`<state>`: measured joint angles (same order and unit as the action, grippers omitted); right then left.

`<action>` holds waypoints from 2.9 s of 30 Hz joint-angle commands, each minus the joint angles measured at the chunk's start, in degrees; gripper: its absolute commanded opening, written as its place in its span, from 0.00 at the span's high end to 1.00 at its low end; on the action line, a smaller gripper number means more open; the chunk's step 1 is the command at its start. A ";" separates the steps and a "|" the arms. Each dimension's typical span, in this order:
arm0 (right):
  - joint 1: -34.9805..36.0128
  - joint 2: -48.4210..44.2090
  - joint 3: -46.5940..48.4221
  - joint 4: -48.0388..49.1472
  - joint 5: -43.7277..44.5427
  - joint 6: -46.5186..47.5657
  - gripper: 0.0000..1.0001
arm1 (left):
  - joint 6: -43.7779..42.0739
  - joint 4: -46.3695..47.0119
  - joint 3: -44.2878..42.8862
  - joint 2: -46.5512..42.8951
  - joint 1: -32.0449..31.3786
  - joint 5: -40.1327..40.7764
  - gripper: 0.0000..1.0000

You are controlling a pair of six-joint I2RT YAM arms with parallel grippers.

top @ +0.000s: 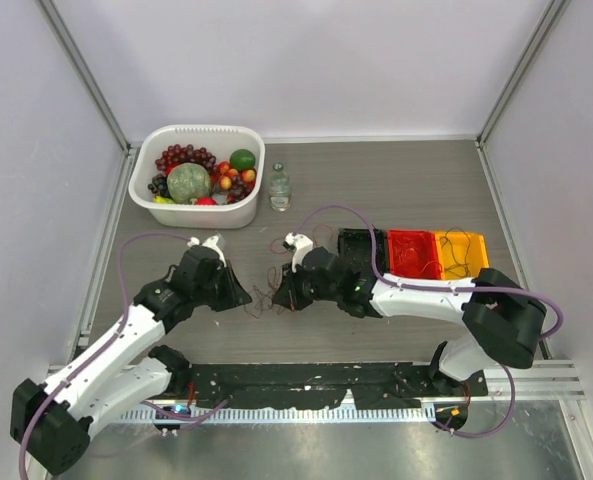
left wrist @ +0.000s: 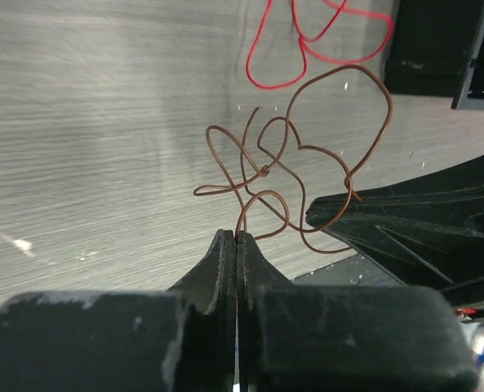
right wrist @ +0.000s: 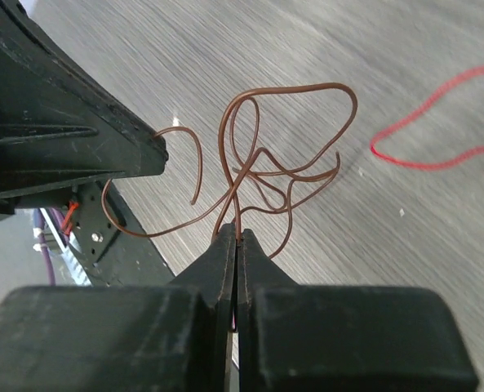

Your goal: Untangle the cables

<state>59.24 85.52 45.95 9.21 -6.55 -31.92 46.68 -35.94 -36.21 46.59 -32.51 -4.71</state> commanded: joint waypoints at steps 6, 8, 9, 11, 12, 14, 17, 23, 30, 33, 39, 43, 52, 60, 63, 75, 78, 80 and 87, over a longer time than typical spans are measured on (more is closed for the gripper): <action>-0.62 4.21 -0.96 0.55 -0.22 -5.17 0.90 | 3.16 13.10 3.95 6.59 0.08 -7.61 0.72; -0.62 5.27 0.36 -1.03 -0.40 -4.21 0.85 | 2.02 10.82 3.51 5.28 0.08 -5.67 0.50; -0.62 5.62 1.15 -1.73 -0.40 -3.42 0.81 | 1.32 8.89 2.73 4.31 -0.01 -4.62 0.42; -0.62 6.59 2.91 -4.02 -0.57 -2.18 0.73 | 0.00 4.15 0.97 1.50 -0.01 -1.46 0.31; -0.53 6.94 3.70 -4.55 -0.57 -1.22 0.65 | -0.61 1.95 0.00 -0.51 0.08 0.30 0.27; -0.62 7.30 4.84 -4.99 -0.66 -0.34 0.54 | -0.54 -2.28 -1.49 -5.34 -0.01 3.20 0.21; -0.27 8.78 7.82 -5.34 -0.92 0.28 0.46 | 1.57 -4.56 -3.60 -14.21 0.08 6.62 0.17; 3.50 15.28 18.35 -15.59 11.15 4.75 0.42 | 1.40 -9.40 -11.86 -25.92 0.17 16.03 0.15; 8.78 26.62 30.59 -28.99 27.11 7.14 0.41 | -0.71 -14.07 -18.20 -29.88 -0.01 22.55 0.15; 9.22 29.00 31.65 -29.69 27.38 6.88 0.42 | -0.80 -14.07 -18.20 -30.07 -0.01 22.64 0.15; 9.84 27.79 31.92 -31.27 30.60 5.91 0.84 | -0.45 -13.45 -17.32 -29.01 0.08 20.97 0.15; 9.49 16.40 29.20 -32.24 37.73 5.55 0.99 | -0.79 -12.22 -17.14 -28.57 0.08 20.79 0.16; -8.51 -15.54 21.02 -35.56 40.82 2.92 0.99 | -2.29 -8.97 -16.79 -26.72 0.08 19.30 0.16; -44.10 -24.53 14.96 -42.88 46.65 -4.02 0.99 | -2.64 -9.23 -16.44 -27.43 -0.01 19.03 0.16; -55.33 -21.19 11.02 -42.18 41.45 -7.00 0.99 | -2.73 -9.93 -16.62 -27.52 0.08 18.95 0.16; -64.17 -7.37 3.97 -36.99 39.06 -8.16 0.89 | -2.47 -9.23 -13.63 -22.69 -0.01 11.75 0.14; -64.17 -10.18 5.11 -37.60 39.68 -5.18 0.56 | -2.90 -7.39 -12.23 -19.18 -0.01 8.33 0.14; -64.17 -13.70 5.11 -37.51 39.24 -4.12 0.36 | -3.26 -5.37 -10.82 -16.98 0.08 6.39 0.14; -62.24 -24.77 9.85 -42.08 39.76 0.26 0.26 | -2.29 0.43 -7.66 -10.38 -0.01 -0.29 0.14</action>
<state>-4.89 65.69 50.33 -31.29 31.20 -35.57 44.53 -42.24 -44.75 34.50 -32.51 0.38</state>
